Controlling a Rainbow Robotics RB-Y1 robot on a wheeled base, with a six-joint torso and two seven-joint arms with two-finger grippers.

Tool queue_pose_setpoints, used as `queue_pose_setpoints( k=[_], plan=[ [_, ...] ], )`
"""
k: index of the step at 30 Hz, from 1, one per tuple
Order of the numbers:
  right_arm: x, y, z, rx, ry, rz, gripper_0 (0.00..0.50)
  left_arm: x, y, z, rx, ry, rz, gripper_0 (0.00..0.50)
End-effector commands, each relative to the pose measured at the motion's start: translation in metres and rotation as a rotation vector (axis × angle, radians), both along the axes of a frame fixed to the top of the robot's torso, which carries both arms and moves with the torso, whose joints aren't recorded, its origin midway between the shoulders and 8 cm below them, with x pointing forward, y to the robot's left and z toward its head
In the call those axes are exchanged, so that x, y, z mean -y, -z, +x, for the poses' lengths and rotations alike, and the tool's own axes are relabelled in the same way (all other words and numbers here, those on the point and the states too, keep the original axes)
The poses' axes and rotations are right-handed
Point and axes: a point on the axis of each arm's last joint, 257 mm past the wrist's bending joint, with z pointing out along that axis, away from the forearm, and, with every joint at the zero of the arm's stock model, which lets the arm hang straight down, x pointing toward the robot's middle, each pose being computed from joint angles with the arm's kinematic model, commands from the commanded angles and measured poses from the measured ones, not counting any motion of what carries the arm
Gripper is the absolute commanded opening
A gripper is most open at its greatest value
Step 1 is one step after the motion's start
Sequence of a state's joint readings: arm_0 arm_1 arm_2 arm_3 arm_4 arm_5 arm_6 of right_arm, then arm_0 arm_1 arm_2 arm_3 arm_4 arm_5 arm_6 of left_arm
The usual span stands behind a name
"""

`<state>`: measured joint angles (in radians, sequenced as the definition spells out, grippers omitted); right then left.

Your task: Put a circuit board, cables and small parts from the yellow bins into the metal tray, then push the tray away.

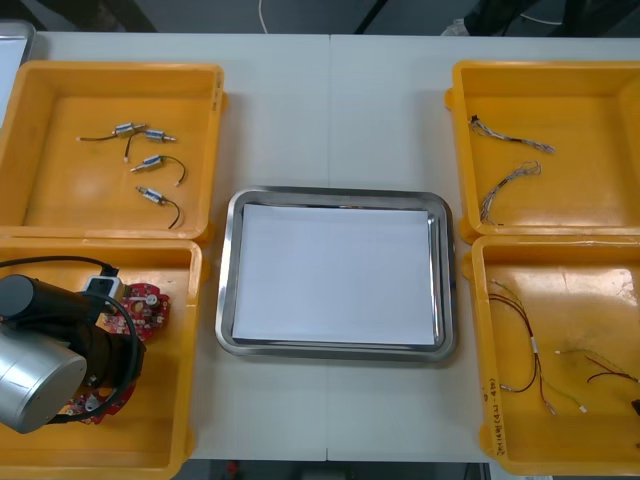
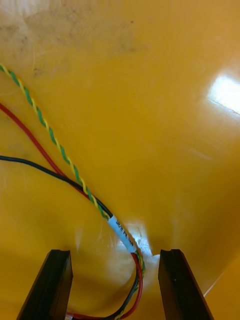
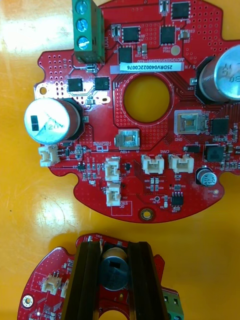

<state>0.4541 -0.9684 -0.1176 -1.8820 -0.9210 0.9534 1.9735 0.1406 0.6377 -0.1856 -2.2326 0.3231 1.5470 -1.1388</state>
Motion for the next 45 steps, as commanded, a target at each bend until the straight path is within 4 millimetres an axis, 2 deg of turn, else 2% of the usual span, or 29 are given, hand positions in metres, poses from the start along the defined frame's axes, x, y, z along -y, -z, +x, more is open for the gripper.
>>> queue_pose_setpoints(
  k=[1, 10, 18, 19, 20, 21, 22, 23, 29, 34, 39, 45],
  plan=[
    [0.002, -0.002, 0.009, -0.004, -0.036, -0.018, 0.5, 0.004, -0.003, -0.006, 0.0, -0.062, -0.044, 0.0],
    [-0.002, 0.007, 0.006, -0.026, -0.032, -0.003, 0.5, 0.001, -0.032, -0.016, -0.045, -0.061, -0.063, 0.0],
    [0.005, 0.012, 0.001, -0.041, -0.021, -0.007, 0.5, -0.007, -0.059, -0.013, -0.043, -0.065, -0.061, 0.001],
    [0.005, 0.012, 0.001, -0.041, -0.022, -0.008, 0.403, -0.008, -0.063, -0.012, -0.04, -0.062, -0.056, 0.001],
    [0.005, 0.012, 0.002, -0.042, -0.022, -0.006, 0.252, -0.009, -0.069, -0.01, -0.034, -0.061, -0.053, 0.001],
    [0.004, 0.013, 0.001, -0.044, -0.023, -0.006, 0.178, -0.009, -0.072, -0.009, -0.029, -0.058, -0.052, 0.0],
    [0.004, 0.012, 0.001, -0.045, -0.022, -0.005, 0.035, -0.009, -0.078, -0.006, -0.023, -0.054, -0.05, 0.001],
    [0.004, 0.013, 0.001, -0.046, -0.022, -0.003, 0.0, -0.009, -0.084, -0.003, -0.017, -0.047, -0.047, 0.003],
    [0.002, 0.011, 0.004, -0.04, -0.025, -0.001, 0.0, -0.005, -0.119, 0.017, 0.046, -0.011, -0.051, 0.001],
    [0.004, 0.004, 0.01, -0.023, -0.031, -0.007, 0.0, 0.001, -0.141, 0.034, 0.096, 0.02, -0.046, 0.002],
    [0.008, -0.018, 0.014, -0.025, -0.035, -0.024, 0.0, 0.014, -0.159, 0.046, 0.133, 0.07, -0.059, 0.0],
    [0.011, -0.061, 0.016, -0.036, -0.036, -0.042, 0.0, 0.05, -0.177, 0.058, 0.159, 0.176, -0.079, 0.001]
  ],
)
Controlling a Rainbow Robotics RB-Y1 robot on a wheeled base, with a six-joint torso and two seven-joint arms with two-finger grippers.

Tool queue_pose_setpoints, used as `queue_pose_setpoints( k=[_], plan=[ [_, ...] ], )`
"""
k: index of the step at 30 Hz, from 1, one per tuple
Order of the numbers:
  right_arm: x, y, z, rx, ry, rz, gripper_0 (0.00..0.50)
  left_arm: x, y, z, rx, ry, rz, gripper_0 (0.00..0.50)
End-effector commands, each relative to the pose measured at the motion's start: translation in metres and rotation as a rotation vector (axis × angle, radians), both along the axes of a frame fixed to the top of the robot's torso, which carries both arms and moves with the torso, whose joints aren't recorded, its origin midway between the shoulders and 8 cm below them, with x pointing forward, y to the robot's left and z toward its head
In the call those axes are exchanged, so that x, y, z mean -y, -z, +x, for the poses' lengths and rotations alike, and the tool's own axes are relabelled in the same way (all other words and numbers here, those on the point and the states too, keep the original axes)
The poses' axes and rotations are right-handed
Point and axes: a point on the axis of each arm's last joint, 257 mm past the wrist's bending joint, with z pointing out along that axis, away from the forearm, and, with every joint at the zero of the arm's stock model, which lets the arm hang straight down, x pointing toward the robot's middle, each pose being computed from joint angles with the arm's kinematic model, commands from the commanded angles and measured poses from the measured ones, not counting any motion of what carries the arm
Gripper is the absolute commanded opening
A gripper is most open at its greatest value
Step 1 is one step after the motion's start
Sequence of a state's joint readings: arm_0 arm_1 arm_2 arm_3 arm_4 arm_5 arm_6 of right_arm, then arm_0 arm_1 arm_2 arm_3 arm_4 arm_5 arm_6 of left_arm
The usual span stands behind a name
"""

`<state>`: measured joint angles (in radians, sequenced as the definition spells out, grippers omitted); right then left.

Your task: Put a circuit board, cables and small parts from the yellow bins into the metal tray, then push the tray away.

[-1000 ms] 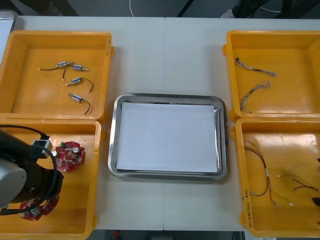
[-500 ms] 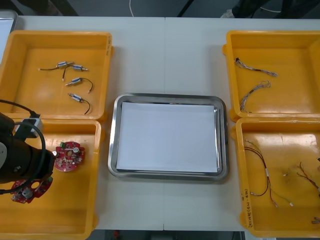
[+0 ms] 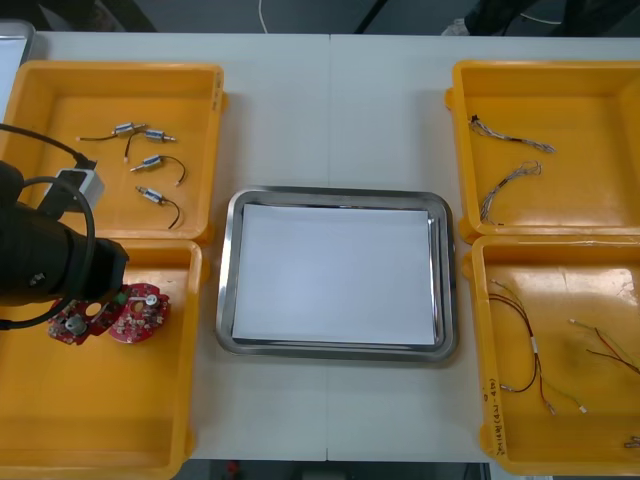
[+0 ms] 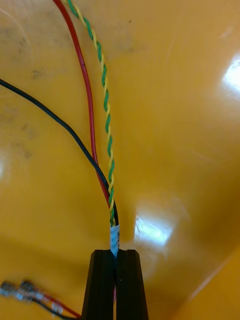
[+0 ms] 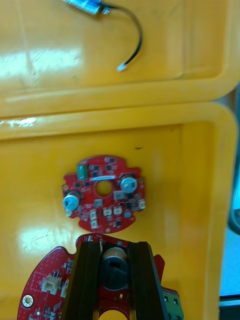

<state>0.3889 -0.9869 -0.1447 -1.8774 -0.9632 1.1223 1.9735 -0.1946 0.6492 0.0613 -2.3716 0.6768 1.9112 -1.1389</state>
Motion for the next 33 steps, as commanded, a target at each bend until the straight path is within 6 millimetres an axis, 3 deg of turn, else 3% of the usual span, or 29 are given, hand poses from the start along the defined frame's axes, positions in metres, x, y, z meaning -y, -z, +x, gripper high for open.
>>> queue_pose_setpoints(
  k=[1, 7, 19, 33],
  plan=[
    [0.01, -0.054, 0.018, 0.054, -0.036, -0.049, 0.0, 0.02, -0.032, 0.014, 0.075, 0.083, 0.04, 0.001],
    [0.002, -0.103, 0.019, 0.058, -0.037, -0.016, 0.0, 0.052, -0.035, 0.018, 0.083, 0.171, 0.067, 0.001],
    [-0.034, -0.171, 0.025, 0.024, -0.144, 0.011, 0.0, 0.118, -0.036, 0.014, 0.09, 0.335, 0.105, 0.001],
    [-0.074, -0.224, 0.031, 0.057, -0.286, -0.099, 0.0, 0.195, -0.017, 0.026, 0.095, 0.338, 0.053, 0.001]
  ],
)
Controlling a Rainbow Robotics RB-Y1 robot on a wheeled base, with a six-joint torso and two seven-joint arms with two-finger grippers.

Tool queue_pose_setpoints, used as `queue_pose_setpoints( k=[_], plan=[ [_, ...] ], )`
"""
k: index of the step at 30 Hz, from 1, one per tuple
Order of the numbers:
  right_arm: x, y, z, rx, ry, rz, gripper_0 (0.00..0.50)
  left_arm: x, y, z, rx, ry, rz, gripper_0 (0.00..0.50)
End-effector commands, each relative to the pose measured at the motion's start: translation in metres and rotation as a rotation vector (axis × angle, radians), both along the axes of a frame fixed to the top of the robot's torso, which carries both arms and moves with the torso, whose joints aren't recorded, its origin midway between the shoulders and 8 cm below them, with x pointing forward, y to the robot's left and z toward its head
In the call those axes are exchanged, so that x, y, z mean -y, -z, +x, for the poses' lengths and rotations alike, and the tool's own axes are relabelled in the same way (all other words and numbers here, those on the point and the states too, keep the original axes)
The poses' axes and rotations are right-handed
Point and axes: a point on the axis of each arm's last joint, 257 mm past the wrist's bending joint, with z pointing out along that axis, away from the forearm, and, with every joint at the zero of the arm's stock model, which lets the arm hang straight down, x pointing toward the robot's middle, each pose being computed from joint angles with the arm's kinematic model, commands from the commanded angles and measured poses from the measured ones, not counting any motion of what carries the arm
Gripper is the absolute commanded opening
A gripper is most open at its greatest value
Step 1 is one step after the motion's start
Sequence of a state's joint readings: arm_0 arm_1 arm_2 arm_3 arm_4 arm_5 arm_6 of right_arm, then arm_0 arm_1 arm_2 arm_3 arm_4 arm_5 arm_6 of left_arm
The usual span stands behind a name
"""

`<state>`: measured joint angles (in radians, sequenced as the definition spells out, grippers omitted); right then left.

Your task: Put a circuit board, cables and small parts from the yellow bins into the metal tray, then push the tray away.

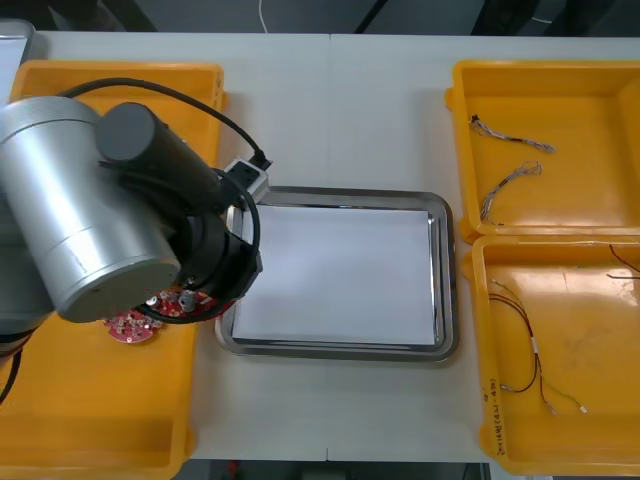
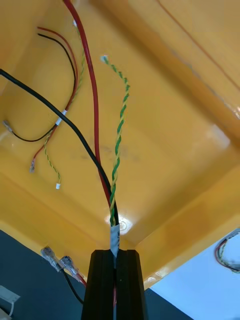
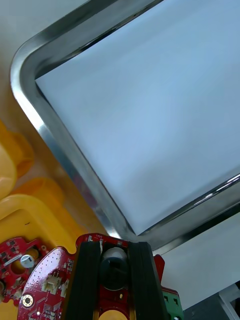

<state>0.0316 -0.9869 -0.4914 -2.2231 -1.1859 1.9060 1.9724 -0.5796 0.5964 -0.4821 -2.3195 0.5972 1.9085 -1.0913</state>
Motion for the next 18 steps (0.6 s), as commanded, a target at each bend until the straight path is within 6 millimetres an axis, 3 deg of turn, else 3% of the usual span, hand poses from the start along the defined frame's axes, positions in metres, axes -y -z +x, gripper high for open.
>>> queue_pose_setpoints(
  k=[1, 10, 18],
  plan=[
    [-0.01, -0.035, 0.017, 0.088, -0.032, -0.031, 0.0, 0.05, -0.006, 0.012, 0.024, -0.085, -0.135, 0.002],
    [-0.04, -0.053, 0.032, 0.149, -0.114, -0.053, 0.0, 0.084, 0.027, 0.02, 0.052, -0.103, -0.147, 0.002],
    [-0.061, -0.066, 0.042, 0.201, -0.164, -0.081, 0.0, 0.091, 0.054, 0.027, 0.06, -0.112, -0.138, 0.0]
  ],
)
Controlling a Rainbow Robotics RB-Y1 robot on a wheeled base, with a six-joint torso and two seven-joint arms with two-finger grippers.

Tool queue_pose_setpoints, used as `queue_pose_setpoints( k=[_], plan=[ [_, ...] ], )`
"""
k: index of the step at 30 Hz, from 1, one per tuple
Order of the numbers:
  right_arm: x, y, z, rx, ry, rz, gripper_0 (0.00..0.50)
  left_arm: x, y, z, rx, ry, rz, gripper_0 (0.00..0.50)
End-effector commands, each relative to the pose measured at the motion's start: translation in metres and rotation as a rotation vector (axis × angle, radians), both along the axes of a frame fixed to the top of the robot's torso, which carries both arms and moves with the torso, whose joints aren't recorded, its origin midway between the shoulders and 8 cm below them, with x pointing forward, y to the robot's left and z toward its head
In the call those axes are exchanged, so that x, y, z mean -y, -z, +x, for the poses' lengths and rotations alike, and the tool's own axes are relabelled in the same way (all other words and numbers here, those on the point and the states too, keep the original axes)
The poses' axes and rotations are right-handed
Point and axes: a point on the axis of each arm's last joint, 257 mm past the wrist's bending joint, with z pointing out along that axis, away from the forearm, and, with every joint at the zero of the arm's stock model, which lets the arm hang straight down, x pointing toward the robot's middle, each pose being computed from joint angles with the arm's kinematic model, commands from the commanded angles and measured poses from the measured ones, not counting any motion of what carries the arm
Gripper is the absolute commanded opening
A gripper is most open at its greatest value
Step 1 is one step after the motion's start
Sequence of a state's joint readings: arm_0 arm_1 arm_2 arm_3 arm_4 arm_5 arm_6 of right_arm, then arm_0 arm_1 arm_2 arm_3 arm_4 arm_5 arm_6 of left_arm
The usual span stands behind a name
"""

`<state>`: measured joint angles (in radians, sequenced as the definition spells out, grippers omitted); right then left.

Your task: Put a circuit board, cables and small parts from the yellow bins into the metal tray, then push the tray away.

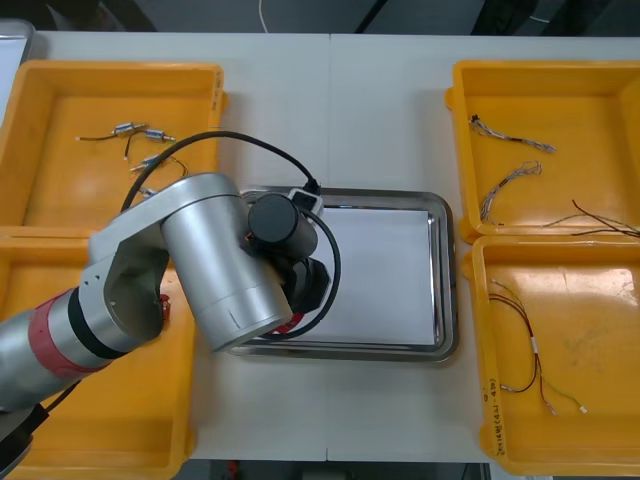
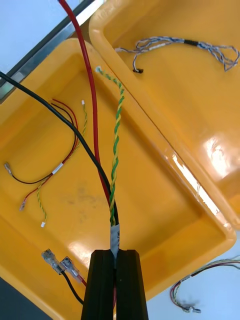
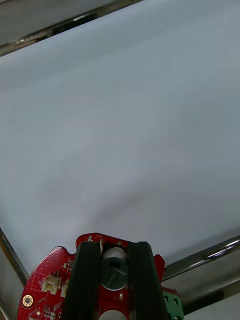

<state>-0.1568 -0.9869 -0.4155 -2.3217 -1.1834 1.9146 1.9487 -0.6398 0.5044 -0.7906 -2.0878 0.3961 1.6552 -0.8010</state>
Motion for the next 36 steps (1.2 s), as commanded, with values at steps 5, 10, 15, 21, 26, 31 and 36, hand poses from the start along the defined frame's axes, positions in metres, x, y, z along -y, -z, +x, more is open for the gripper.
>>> queue_pose_setpoints(
  k=[5, 10, 15, 21, 26, 31, 36],
  plan=[
    [-0.016, -0.018, 0.005, 0.051, -0.02, -0.033, 0.0, 0.02, 0.0, 0.01, 0.04, 0.003, -0.025, 0.001],
    [-0.018, -0.019, 0.004, 0.053, -0.027, -0.033, 0.0, 0.019, 0.007, 0.017, 0.047, -0.008, -0.023, 0.001],
    [-0.02, -0.018, 0.004, 0.055, -0.035, -0.042, 0.0, 0.018, 0.013, 0.022, 0.058, -0.011, -0.019, 0.003],
    [-0.019, -0.018, 0.004, 0.056, -0.033, -0.045, 0.0, 0.017, 0.021, 0.024, 0.061, -0.021, -0.017, 0.006],
    [-0.02, -0.018, 0.004, 0.056, -0.033, -0.043, 0.0, 0.016, 0.023, 0.023, 0.058, -0.03, -0.02, 0.137],
    [-0.019, -0.018, 0.004, 0.055, -0.034, -0.043, 0.0, 0.016, 0.023, 0.023, 0.056, -0.041, -0.028, 0.5],
    [-0.019, -0.017, 0.004, 0.051, -0.034, -0.041, 0.0, 0.016, 0.022, 0.022, 0.055, -0.052, -0.034, 0.5]
  ],
)
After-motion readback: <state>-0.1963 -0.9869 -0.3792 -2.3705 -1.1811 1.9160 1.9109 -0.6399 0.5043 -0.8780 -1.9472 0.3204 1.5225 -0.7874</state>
